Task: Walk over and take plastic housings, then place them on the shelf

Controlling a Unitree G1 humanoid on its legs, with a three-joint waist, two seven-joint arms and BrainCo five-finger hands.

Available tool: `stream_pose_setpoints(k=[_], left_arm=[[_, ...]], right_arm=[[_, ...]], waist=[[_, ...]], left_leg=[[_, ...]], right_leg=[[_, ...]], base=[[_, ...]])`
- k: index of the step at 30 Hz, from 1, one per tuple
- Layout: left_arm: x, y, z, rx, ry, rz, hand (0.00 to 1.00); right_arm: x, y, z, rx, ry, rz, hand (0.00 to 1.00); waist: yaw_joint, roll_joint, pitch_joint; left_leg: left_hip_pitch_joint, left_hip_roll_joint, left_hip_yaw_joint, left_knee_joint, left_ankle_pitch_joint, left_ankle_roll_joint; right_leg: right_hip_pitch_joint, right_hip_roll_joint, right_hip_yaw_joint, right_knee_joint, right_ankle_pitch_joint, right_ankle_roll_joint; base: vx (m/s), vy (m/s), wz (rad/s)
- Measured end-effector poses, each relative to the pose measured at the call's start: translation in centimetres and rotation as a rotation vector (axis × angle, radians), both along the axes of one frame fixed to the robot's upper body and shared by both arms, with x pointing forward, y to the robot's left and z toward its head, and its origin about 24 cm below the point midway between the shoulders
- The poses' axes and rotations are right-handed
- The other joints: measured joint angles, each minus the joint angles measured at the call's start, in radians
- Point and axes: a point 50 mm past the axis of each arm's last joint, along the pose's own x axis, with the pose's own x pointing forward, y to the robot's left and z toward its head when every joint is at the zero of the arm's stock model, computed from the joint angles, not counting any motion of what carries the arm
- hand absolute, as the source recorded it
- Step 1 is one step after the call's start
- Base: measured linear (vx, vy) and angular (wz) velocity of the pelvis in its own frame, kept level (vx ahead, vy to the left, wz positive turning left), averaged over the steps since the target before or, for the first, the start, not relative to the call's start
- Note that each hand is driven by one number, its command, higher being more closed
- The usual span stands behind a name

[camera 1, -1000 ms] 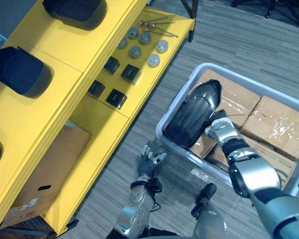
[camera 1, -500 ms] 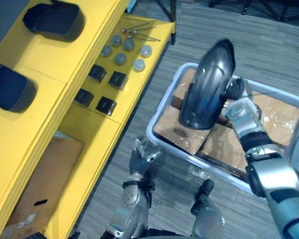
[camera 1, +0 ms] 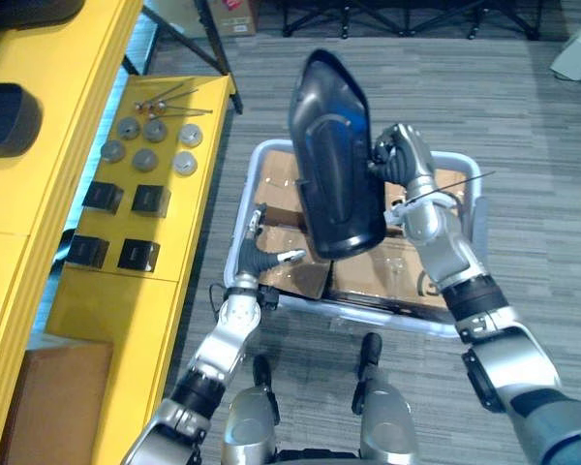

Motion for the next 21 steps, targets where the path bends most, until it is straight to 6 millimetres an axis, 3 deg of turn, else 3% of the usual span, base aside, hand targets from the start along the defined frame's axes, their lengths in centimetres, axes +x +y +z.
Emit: stream_pose_setpoints(k=[6,15,16,21], left_arm=[[1.3,-0.7,1.7,-0.054,-0.007,-0.072,0.0],[1.5,-0.6,2.1,-0.103,-0.006,-0.092,0.0],[1.5,-0.7,2.3,-0.127,-0.008,-0.098,1.0],[1.3,-0.8,3.6,-0.188,-0.048,-0.11,1.0]], right_arm=[[-0.4,2.6,-0.7,-0.029,0.019,0.102,1.0],[-0.5,3.1,-0.9,-0.036,0.024,0.119,1.0],[-0.5,3.2,-1.0,-0.036,0.025,0.121,1.0],[-0.5,3.3,-1.1,-0.038,0.027,0.125,1.0]], waist=[[-0.004,-0.017,-0.014],[-0.015,-0.019,-0.028],[-0.018,-0.018,-0.035],[-0.018,-0.021,-0.037]], left_leg=[[0.0,0.003,0.031,0.005,-0.004,-0.005],[-0.028,0.006,0.036,0.063,-0.033,-0.005],[-0.04,0.007,0.032,0.077,-0.039,-0.003],[-0.042,0.007,0.028,0.076,-0.039,-0.003]], right_leg=[[-0.017,0.006,0.031,-0.012,0.015,-0.003],[-0.017,0.006,0.038,-0.03,0.033,-0.001],[-0.018,0.006,0.036,-0.036,0.038,0.0],[-0.017,0.006,0.035,-0.041,0.041,-0.001]], base=[[-0.03,0.006,-0.14],[-0.03,0.017,-0.03],[0.0,0.0,0.0],[0.0,0.0,0.0]])
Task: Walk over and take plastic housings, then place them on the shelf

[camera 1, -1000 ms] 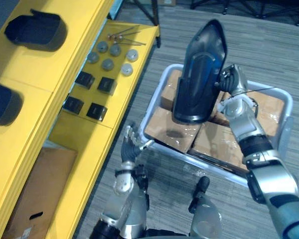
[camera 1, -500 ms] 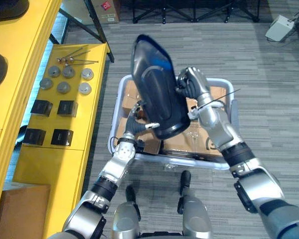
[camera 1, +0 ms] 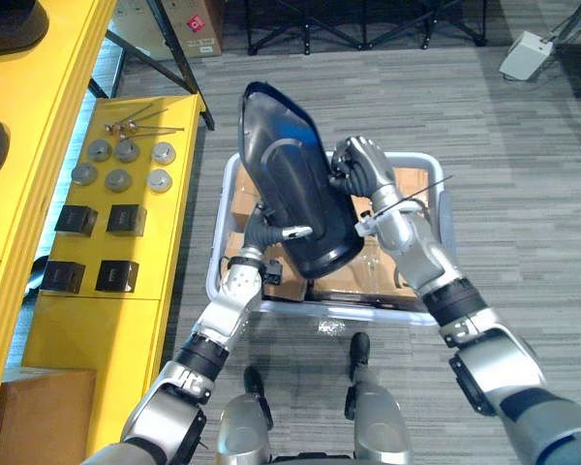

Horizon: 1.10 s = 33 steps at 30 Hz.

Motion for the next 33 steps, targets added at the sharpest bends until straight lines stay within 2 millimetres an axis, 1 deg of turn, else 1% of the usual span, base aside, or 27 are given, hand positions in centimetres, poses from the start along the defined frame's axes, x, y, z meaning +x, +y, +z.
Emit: stream_pose_setpoints(k=[1,3,6,7,9,12,15,17,20,22,23,26,27,29,31,33], left_arm=[[0.0,0.0,0.2,-0.026,0.0,-0.003,1.0],[-0.1,0.0,0.7,-0.15,0.012,-0.019,1.0],[0.0,0.2,0.7,-0.268,0.038,-0.017,1.0],[0.0,0.3,0.6,-0.284,0.04,-0.013,1.0],[-0.3,0.8,-0.2,-0.344,0.057,0.005,1.0],[-0.6,1.3,-0.5,-0.416,0.054,0.019,1.0],[-0.7,1.7,-0.6,-0.459,0.047,0.037,1.0],[-0.9,1.8,-1.0,-0.48,0.041,0.047,1.0],[-1.4,1.5,-1.7,-0.529,0.064,0.044,1.0],[-1.6,1.2,-2.1,-0.565,0.08,0.042,1.0],[-1.9,1.1,-2.4,-0.6,0.08,0.037,1.0],[-2.3,1.0,-3.1,-0.622,0.093,0.043,1.0],[-2.4,1.0,-3.2,-0.624,0.093,0.045,1.0],[-2.5,1.0,-3.3,-0.629,0.091,0.052,1.0],[-2.5,0.8,-3.2,-0.628,0.087,0.053,1.0],[-2.6,0.6,-3.1,-0.617,0.082,0.07,1.0]], right_arm=[[0.0,0.0,0.0,0.001,0.0,0.0,1.0],[-0.1,0.2,0.0,0.018,0.004,0.007,1.0],[-0.6,0.4,0.1,0.073,-0.016,0.021,1.0],[-0.7,0.5,0.0,0.081,-0.021,0.022,1.0],[-1.4,0.8,-0.7,0.116,-0.015,0.037,1.0],[-2.0,1.4,-0.8,0.176,-0.012,0.065,1.0],[-2.6,2.0,-0.8,0.218,-0.018,0.091,1.0],[-3.1,2.4,-0.9,0.258,-0.017,0.113,1.0],[-3.6,2.4,-1.5,0.301,0.008,0.124,1.0],[-3.9,2.4,-1.7,0.333,0.013,0.126,1.0],[-4.3,2.6,-1.8,0.354,0.007,0.133,1.0],[-4.9,2.6,-2.3,0.372,0.017,0.137,1.0],[-5.0,2.7,-2.4,0.373,0.019,0.138,0.0],[-5.2,2.8,-2.4,0.382,0.018,0.149,0.0],[-5.5,2.9,-2.4,0.414,0.019,0.152,0.0],[-5.6,3.1,-2.4,0.468,0.021,0.148,0.0]], waist=[[0.0,0.0,0.0],[0.0,0.0,0.0],[0.0,-0.001,-0.002],[0.0,0.0,-0.007],[-0.002,-0.002,-0.038],[-0.002,-0.003,-0.067],[-0.003,-0.004,-0.07],[-0.002,-0.011,-0.088],[-0.001,-0.025,-0.102],[-0.001,-0.027,-0.104],[-0.001,-0.032,-0.114],[0.0,-0.04,-0.15],[0.0,-0.042,-0.153],[-0.002,-0.047,-0.165],[-0.001,-0.047,-0.165],[0.002,-0.054,-0.17]], left_leg=[[0.0,0.0,-0.001,0.0,0.0,0.0],[-0.002,0.0,-0.005,0.0,0.0,0.0],[-0.009,0.0,-0.011,0.001,0.0,0.0],[-0.012,0.0,-0.012,0.001,0.0,0.0],[-0.015,0.0,-0.012,-0.004,0.0,0.0],[-0.011,0.0,-0.011,-0.006,0.0,0.0],[0.016,0.0,-0.01,-0.01,0.0,0.0],[0.022,0.0,-0.01,-0.015,0.0,-0.001],[0.04,0.0,-0.01,-0.024,0.003,-0.005],[0.059,0.0,-0.009,-0.034,0.003,-0.006],[0.069,-0.001,-0.005,-0.047,0.005,-0.009],[0.083,0.002,0.002,-0.068,0.011,-0.014],[0.092,0.002,0.006,-0.076,0.014,-0.014],[0.105,0.002,0.009,-0.086,0.019,-0.016],[0.122,0.001,0.008,-0.096,0.022,-0.016],[0.134,0.0,0.007,-0.097,0.023,-0.016]], right_leg=[[0.0,0.0,0.0,0.0,0.0,0.0],[0.001,0.0,-0.002,-0.001,0.0,0.0],[0.001,0.0,-0.005,-0.002,0.0,0.0],[0.001,0.001,-0.005,-0.005,0.0,0.0],[0.001,0.002,-0.006,-0.018,0.003,0.0],[0.006,0.003,-0.006,-0.021,0.004,0.0],[0.037,0.004,-0.006,-0.036,0.009,0.0],[0.041,0.004,-0.006,-0.036,0.009,-0.001],[0.055,0.005,-0.007,-0.037,0.008,-0.001],[0.07,0.005,-0.008,-0.037,0.007,-0.002],[0.072,0.005,-0.008,-0.038,0.006,-0.003],[0.072,0.009,-0.008,-0.041,0.002,-0.007],[0.075,0.01,-0.007,-0.042,0.002,-0.007],[0.082,0.011,-0.006,-0.038,0.002,-0.008],[0.095,0.011,-0.009,-0.039,0.002,-0.008],[0.108,0.01,-0.011,-0.046,0.001,-0.007]], base=[[0.0,0.0,0.0],[-0.01,0.009,0.04],[-0.01,0.01,0.06],[-0.01,0.012,0.06],[0.0,0.0,0.0],[0.0,0.0,0.0],[0.0,0.0,0.0],[-0.04,0.001,-0.01],[-0.04,0.002,-0.01],[-0.01,0.004,-0.02],[-0.02,0.008,-0.07],[0.0,-0.004,-0.06],[0.02,0.0,-0.06],[0.01,0.002,-0.03],[0.0,0.007,0.02],[0.0,0.0,0.0]])
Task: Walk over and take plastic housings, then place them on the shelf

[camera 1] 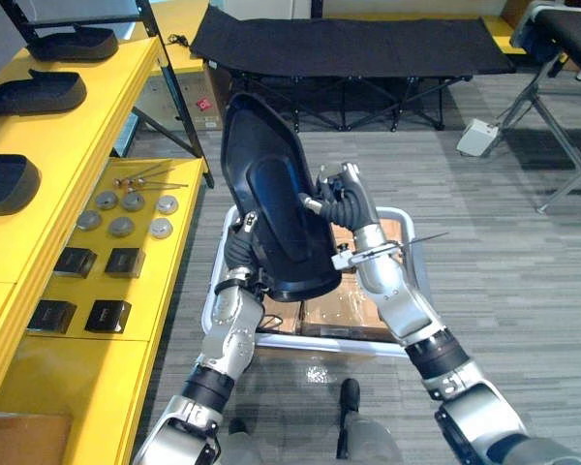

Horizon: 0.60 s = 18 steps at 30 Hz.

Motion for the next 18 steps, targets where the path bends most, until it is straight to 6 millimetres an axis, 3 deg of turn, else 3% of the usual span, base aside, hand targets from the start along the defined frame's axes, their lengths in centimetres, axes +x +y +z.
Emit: stream_pose_setpoints(k=[6,12,16,18], left_arm=[[-0.5,0.6,-0.1,0.03,0.038,0.131,1.0],[-1.6,1.9,1.0,0.252,-0.012,0.357,1.0],[-2.9,3.5,0.2,0.334,0.014,0.508,1.0],[-3.9,5.1,-1.3,0.328,0.094,0.595,1.0]], right_arm=[[-1.6,1.5,-1.9,0.097,0.072,0.056,0.0],[-2.6,1.8,-3.4,0.264,0.206,0.102,0.0],[-4.0,1.2,-3.3,0.48,0.28,0.225,0.0],[-5.4,0.2,-2.0,0.693,0.223,0.328,0.0]], waist=[[0.013,-0.033,-0.048],[0.017,-0.013,-0.079],[0.017,-0.01,-0.087],[0.017,-0.008,-0.096]], left_leg=[[0.007,0.001,0.0,-0.014,0.009,-0.002],[0.009,0.001,-0.002,-0.017,0.009,-0.002],[0.029,0.002,0.004,-0.027,0.009,-0.002],[0.031,0.004,0.007,-0.032,0.009,-0.002]], right_leg=[[0.003,0.002,-0.01,-0.001,-0.013,0.002],[0.006,0.002,-0.02,-0.001,-0.019,0.001],[0.018,0.005,-0.019,-0.001,-0.025,0.002],[0.016,0.007,-0.018,-0.001,-0.031,0.004]], base=[[-0.01,-0.003,0.02],[0.0,0.0,0.0],[0.01,0.005,-0.02],[0.0,0.0,0.0]])
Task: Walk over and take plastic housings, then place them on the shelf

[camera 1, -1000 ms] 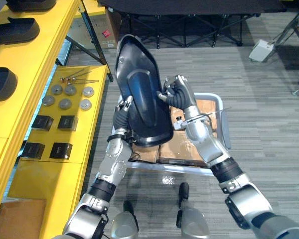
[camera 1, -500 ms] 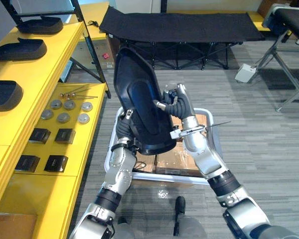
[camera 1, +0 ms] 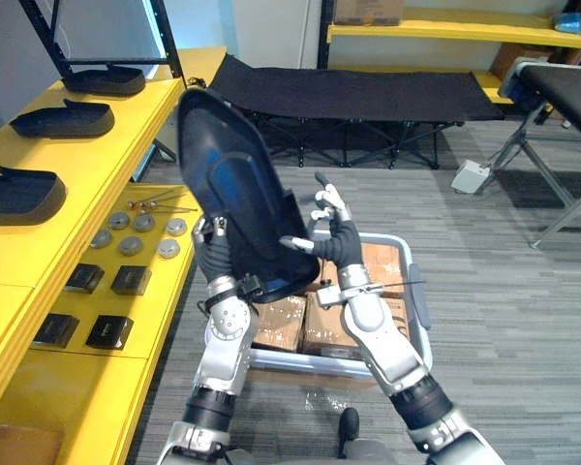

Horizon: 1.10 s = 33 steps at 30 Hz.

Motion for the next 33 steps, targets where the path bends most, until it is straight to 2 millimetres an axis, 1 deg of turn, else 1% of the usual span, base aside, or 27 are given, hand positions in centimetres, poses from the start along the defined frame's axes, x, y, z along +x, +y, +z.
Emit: stream_pose_setpoints(k=[1,2,3,4,5,6,7,9,12,14,15,16,17,18,20,22,23,24,25,26,27,28,29,30,31,33], left_arm=[[-0.2,0.4,-0.3,-0.003,0.01,0.022,1.0],[-1.0,1.5,-1.1,-0.011,0.038,0.085,1.0],[-1.9,2.7,-2.0,-0.015,0.068,0.147,1.0],[-2.4,3.2,-2.4,-0.009,0.082,0.177,1.0],[-3.2,4.2,-3.0,0.005,0.099,0.226,1.0],[-4.3,5.3,-3.6,0.015,0.116,0.284,1.0],[-4.7,5.7,-3.7,0.016,0.118,0.302,1.0],[-6.2,6.5,-3.6,0.024,0.104,0.34,1.0],[-6.9,6.5,-3.1,0.06,0.079,0.328,1.0],[-7.3,6.4,-2.5,0.066,0.044,0.282,1.0],[-7.4,6.3,-2.3,0.061,0.033,0.264,1.0],[-7.6,6.2,-2.1,0.029,0.008,0.228,1.0],[-8.0,6.1,-1.8,-0.029,-0.024,0.191,1.0],[-8.1,6.0,-1.7,-0.053,-0.037,0.179,1.0],[-8.6,5.9,-1.2,-0.056,-0.064,0.148,1.0],[-8.5,5.5,-0.7,-0.07,-0.09,0.112,1.0],[-8.3,4.9,-0.4,-0.065,-0.108,0.064,1.0],[-8.1,4.3,-0.1,-0.06,-0.123,0.017,1.0],[-8.0,4.1,0.0,-0.058,-0.132,0.0,1.0],[-8.0,4.0,0.3,-0.054,-0.143,-0.012,1.0],[-8.2,4.2,0.7,-0.041,-0.158,-0.017,1.0],[-8.3,4.3,0.8,-0.037,-0.159,-0.013,1.0],[-8.7,4.5,0.8,-0.034,-0.156,0.001,1.0],[-9.5,5.0,0.9,-0.028,-0.15,0.025,1.0],[-9.9,5.2,0.9,-0.023,-0.147,0.035,1.0],[-10.9,5.6,0.8,-0.023,-0.132,0.047,1.0]], right_arm=[[-0.3,-0.3,0.3,0.038,-0.017,0.005,0.0],[-0.9,-1.3,1.0,0.129,-0.071,0.009,0.0],[-1.5,-2.4,1.2,0.182,-0.097,-0.018,0.0],[-1.7,-3.1,1.2,0.205,-0.105,-0.034,0.0],[-2.1,-4.2,0.9,0.238,-0.112,-0.063,0.0],[-2.8,-6.2,0.1,0.258,-0.101,-0.127,0.0],[-3.0,-6.8,-0.3,0.25,-0.09,-0.152,0.0],[-3.9,-8.8,-2.3,0.237,-0.011,-0.231,0.0],[-4.8,-10.2,-4.4,0.202,0.102,-0.29,0.0],[-5.2,-11.4,-7.0,0.169,0.233,-0.332,0.0],[-5.3,-11.7,-7.6,0.163,0.268,-0.346,0.0],[-5.5,-12.3,-9.0,0.165,0.348,-0.365,0.0],[-5.7,-12.7,-10.1,0.212,0.423,-0.36,0.0],[-5.7,-12.8,-10.5,0.227,0.443,-0.362,0.0],[-6.2,-13.1,-10.7,0.26,0.454,-0.354,0.0],[-6.4,-13.2,-10.6,0.302,0.448,-0.343,0.0],[-6.6,-13.3,-10.6,0.304,0.453,-0.35,0.0],[-6.8,-13.3,-10.7,0.305,0.46,-0.356,0.0],[-6.8,-13.3,-10.7,0.305,0.459,-0.354,0.0],[-6.7,-13.1,-10.6,0.304,0.458,-0.345,0.0],[-6.2,-12.3,-10.4,0.298,0.451,-0.308,0.0],[-5.9,-12.0,-10.3,0.295,0.447,-0.288,0.0],[-5.1,-11.3,-10.2,0.287,0.442,-0.252,0.0],[-4.1,-10.2,-9.8,0.275,0.425,-0.201,0.0],[-3.7,-9.8,-9.6,0.264,0.417,-0.184,0.0],[-2.9,-8.6,-8.9,0.218,0.39,-0.144,0.0]], waist=[[0.0,0.0,0.0],[0.0,0.001,-0.001],[0.003,0.001,-0.012],[0.004,0.002,-0.018],[0.003,0.004,-0.025],[0.003,0.008,-0.03],[0.003,0.011,-0.031],[0.001,0.018,-0.035],[0.001,0.024,-0.037],[0.001,0.026,-0.036],[0.002,0.027,-0.035],[0.002,0.03,-0.034],[0.003,0.034,-0.034],[0.003,0.037,-0.032],[0.003,0.05,-0.034],[-0.001,0.065,-0.033],[-0.006,0.08,-0.033],[-0.005,0.091,-0.038],[-0.002,0.092,-0.039],[0.005,0.091,-0.039],[0.021,0.085,-0.039],[0.032,0.084,-0.038],[0.046,0.083,-0.038],[0.068,0.082,-0.038],[0.072,0.081,-0.037],[0.093,0.075,-0.031]], left_leg=[[0.001,0.0,0.001,-0.001,0.0,0.0],[0.01,0.001,0.009,-0.008,0.0,0.0],[0.016,0.002,0.022,-0.016,0.0,-0.001],[0.018,0.004,0.029,-0.017,-0.002,-0.003],[0.02,0.005,0.034,-0.016,-0.005,-0.005],[0.027,0.006,0.042,-0.016,-0.01,-0.006],[0.028,0.007,0.048,-0.016,-0.013,-0.006],[0.027,0.006,0.055,-0.013,-0.019,-0.003],[0.026,0.006,0.053,-0.012,-0.022,-0.001],[0.007,0.003,0.042,-0.006,-0.025,0.003],[0.004,0.002,0.037,-0.001,-0.028,0.006],[-0.013,0.0,0.023,0.006,-0.031,0.009],[-0.024,-0.003,0.012,0.004,-0.033,0.013],[-0.028,-0.006,-0.001,0.003,-0.033,0.013],[-0.064,-0.018,-0.06,-0.001,-0.025,0.016],[-0.091,-0.025,-0.126,-0.014,-0.009,0.027],[-0.11,-0.03,-0.204,-0.026,0.006,0.032],[-0.126,-0.036,-0.281,-0.038,0.022,0.034],[-0.128,-0.041,-0.312,-0.049,0.031,0.032],[-0.128,-0.049,-0.351,-0.061,0.044,0.031],[-0.129,-0.065,-0.415,-0.068,0.066,0.02],[-0.13,-0.069,-0.427,-0.068,0.069,0.022],[-0.129,-0.075,-0.445,-0.067,0.071,0.021],[-0.126,-0.081,-0.47,-0.066,0.071,0.021],[-0.127,-0.084,-0.481,-0.064,0.071,0.021],[-0.131,-0.095,-0.52,-0.056,0.076,0.022]], right_leg=[[0.0,0.001,0.001,0.0,-0.001,0.001],[0.001,0.003,0.007,0.0,-0.004,0.003],[-0.004,0.006,0.019,0.0,-0.006,0.002],[-0.007,0.008,0.025,0.0,-0.006,0.002],[-0.009,0.01,0.029,0.0,-0.006,0.003],[-0.008,0.013,0.036,0.0,-0.006,0.002],[-0.009,0.014,0.041,0.0,-0.006,0.002],[-0.016,0.014,0.053,0.0,-0.007,0.004],[-0.016,0.013,0.052,0.0,-0.009,0.005],[-0.019,0.008,0.044,0.0,-0.011,0.008],[-0.02,0.006,0.039,0.0,-0.012,0.009],[-0.019,0.002,0.026,0.0,-0.014,0.012],[-0.02,-0.003,0.018,0.0,-0.019,0.016],[-0.019,-0.006,0.011,0.0,-0.022,0.02],[-0.013,-0.019,-0.031,0.009,-0.031,0.031],[0.003,-0.016,-0.024,0.012,-0.065,0.073],[0.016,0.003,0.029,0.044,-0.12,0.091],[0.018,0.015,0.056,0.105,-0.188,0.097],[0.018,0.013,0.054,0.142,-0.217,0.091],[0.018,0.007,0.044,0.192,-0.247,0.071],[0.021,-0.012,0.013,0.257,-0.298,0.057],[0.021,-0.018,0.003,0.274,-0.31,0.051],[0.025,-0.023,-0.009,0.29,-0.324,0.053],[0.047,-0.026,-0.019,0.293,-0.339,0.046],[0.056,-0.028,-0.033,0.293,-0.344,0.045],[0.097,-0.036,-0.094,0.292,-0.366,0.042]], base=[[0.01,0.004,-0.07],[0.02,0.004,-0.16],[0.02,0.005,-0.22],[0.03,0.006,-0.23],[0.04,0.014,-0.2],[0.04,0.017,-0.17],[0.04,0.023,-0.21],[0.01,0.018,-0.14],[0.0,0.005,0.01],[-0.03,0.022,0.11],[-0.03,0.025,0.24],[-0.02,0.022,0.3],[-0.03,0.032,0.32],[-0.02,0.031,0.44],[0.01,0.022,0.72],[0.06,-0.005,1.1],[0.11,-0.039,1.77],[0.11,-0.051,1.85],[0.09,-0.047,1.57],[0.13,-0.05,1.5],[0.14,-0.047,1.3],[0.13,-0.045,1.04],[0.08,-0.033,0.61],[0.07,-0.029,0.58],[0.06,-0.039,0.65],[0.03,-0.045,0.7]])
